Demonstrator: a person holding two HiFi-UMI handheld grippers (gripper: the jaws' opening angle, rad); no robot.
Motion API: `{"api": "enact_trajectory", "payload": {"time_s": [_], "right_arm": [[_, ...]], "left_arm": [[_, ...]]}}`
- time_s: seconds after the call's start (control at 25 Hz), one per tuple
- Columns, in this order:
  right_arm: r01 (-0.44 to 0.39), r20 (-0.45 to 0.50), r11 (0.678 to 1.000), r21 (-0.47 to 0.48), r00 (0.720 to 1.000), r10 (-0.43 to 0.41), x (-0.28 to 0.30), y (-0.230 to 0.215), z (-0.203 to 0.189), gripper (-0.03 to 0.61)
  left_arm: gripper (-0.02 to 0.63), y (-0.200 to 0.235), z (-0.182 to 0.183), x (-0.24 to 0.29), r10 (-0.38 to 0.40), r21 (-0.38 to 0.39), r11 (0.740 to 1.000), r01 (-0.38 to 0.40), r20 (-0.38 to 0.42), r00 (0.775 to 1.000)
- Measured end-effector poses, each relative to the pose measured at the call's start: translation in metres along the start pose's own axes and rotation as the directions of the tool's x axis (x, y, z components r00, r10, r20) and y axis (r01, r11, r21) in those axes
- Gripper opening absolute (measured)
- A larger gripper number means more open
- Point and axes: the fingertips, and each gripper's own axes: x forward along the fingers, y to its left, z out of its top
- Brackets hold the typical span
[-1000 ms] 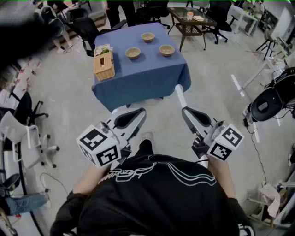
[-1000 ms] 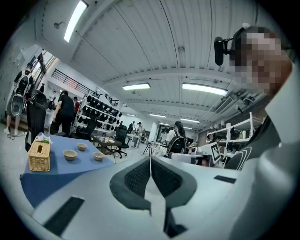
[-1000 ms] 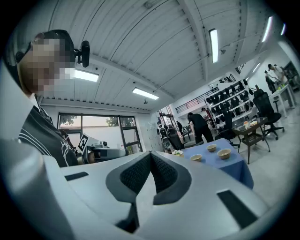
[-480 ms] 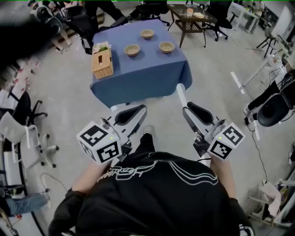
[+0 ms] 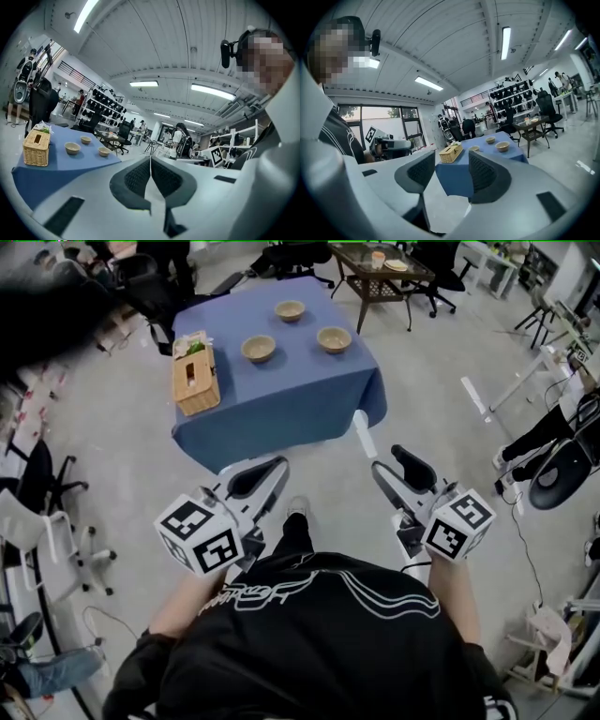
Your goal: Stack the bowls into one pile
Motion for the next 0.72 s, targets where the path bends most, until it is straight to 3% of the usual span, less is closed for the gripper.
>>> {"api": "enact_trajectory", "payload": {"time_s": [0.32, 0.72], "right_arm": [[0.042, -0.054, 0.999, 0.014, 0.998, -0.041, 0.080, -0.056, 0.013, 0.229], [0.091, -0.106, 0.992, 0.089, 0.991, -0.081, 0.197, -0.149, 0.040, 0.230]], "left_arm": [[0.028, 0.093, 0.019, 0.042, 0.018, -0.059, 0.998, -0.019, -0.011, 1.000], [0.028, 0.223, 0.055, 0.122, 0.036, -0.098, 0.994, -0.044, -0.083, 0.996]]}}
